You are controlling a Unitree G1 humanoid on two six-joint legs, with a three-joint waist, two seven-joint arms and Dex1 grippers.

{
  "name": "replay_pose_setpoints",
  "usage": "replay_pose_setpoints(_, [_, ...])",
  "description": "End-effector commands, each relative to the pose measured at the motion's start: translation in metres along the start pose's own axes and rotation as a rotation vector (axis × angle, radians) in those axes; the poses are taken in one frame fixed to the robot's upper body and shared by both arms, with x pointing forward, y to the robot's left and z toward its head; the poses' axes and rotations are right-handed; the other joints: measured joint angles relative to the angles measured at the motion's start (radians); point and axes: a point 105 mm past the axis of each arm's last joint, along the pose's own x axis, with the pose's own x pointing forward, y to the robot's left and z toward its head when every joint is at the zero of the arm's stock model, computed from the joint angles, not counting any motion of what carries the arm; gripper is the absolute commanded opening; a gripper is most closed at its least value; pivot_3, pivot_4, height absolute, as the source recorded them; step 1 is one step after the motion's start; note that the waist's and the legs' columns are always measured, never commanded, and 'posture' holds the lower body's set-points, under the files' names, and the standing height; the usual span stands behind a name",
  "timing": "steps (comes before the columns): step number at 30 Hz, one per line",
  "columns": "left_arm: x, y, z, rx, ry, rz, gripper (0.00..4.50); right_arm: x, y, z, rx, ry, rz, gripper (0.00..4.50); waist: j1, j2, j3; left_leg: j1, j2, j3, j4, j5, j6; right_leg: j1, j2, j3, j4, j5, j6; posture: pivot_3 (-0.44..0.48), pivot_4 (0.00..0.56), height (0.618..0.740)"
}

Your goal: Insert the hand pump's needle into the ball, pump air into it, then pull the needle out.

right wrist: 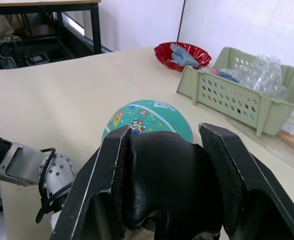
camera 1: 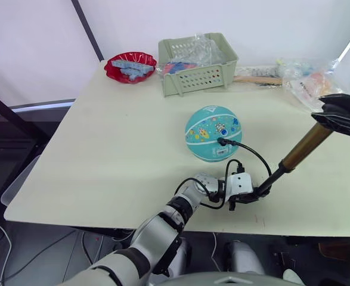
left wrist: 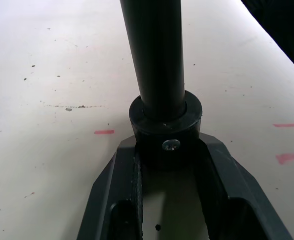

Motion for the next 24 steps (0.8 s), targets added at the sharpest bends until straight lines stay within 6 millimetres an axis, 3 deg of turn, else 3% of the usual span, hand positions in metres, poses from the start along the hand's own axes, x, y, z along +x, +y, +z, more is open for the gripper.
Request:
replay_pose_setpoints(1, [-0.003,-0.028,-0.044,-0.088,0.158,-0.068,0.95,-0.013,-0.004,0.038,-0.128,-0.108,-0.051,1.63,0.0,0.0,0.0,0.0,0.0,0.0,0.0,0.0,0.0,0.0,0.0,0.0,0.0,0.0,0.0,0.0,0.15,0.74])
replay_pose_setpoints(5, [-0.003,-0.028,-0.044,-0.09,0.159,-0.067,0.95,-0.005,0.001,0.017,-0.111,-0.049,-0.025,1.63,0.0,0.0,0.0,-0.002,0.0,0.0,0.0,0.0,0.0,-0.002,0.0,0.0,0.0,0.0,0.0,0.0,0.15,0.74])
replay_pose_setpoints(9, [-0.004,-0.027,-0.045,-0.086,0.16,-0.067,0.95,0.008,0.013,-0.042,-0.059,0.095,-0.012,1.63,0.0,-0.005,-0.002,-0.001,0.0,-0.001,0.0,0.0,0.0,-0.001,0.001,-0.001,0.0,0.0,0.0,0.0,0.15,0.74])
replay_pose_setpoints(11, [-0.004,-0.027,-0.045,-0.085,0.16,-0.066,0.95,0.01,0.021,-0.062,-0.028,0.122,0.008,1.63,0.0,-0.008,-0.004,0.001,0.0,-0.001,0.0,0.0,0.0,0.001,0.001,-0.001,0.0,0.0,0.0,0.0,0.15,0.74])
replay_pose_setpoints(16, [-0.005,-0.026,-0.045,-0.084,0.162,-0.065,0.95,0.016,0.03,-0.086,0.038,0.11,0.002,1.63,-0.002,-0.013,-0.008,0.006,0.001,0.0,0.0,0.0,0.0,0.004,0.001,0.0,0.0,-0.003,0.005,0.0,0.15,0.74])
replay_pose_setpoints(24, [-0.005,-0.026,-0.045,-0.086,0.158,-0.063,0.95,0.024,0.05,-0.131,0.096,0.166,0.007,1.63,-0.001,-0.011,-0.011,0.006,0.001,-0.001,-0.001,0.0,0.0,0.004,0.003,0.0,0.0,0.0,0.001,0.0,0.15,0.74])
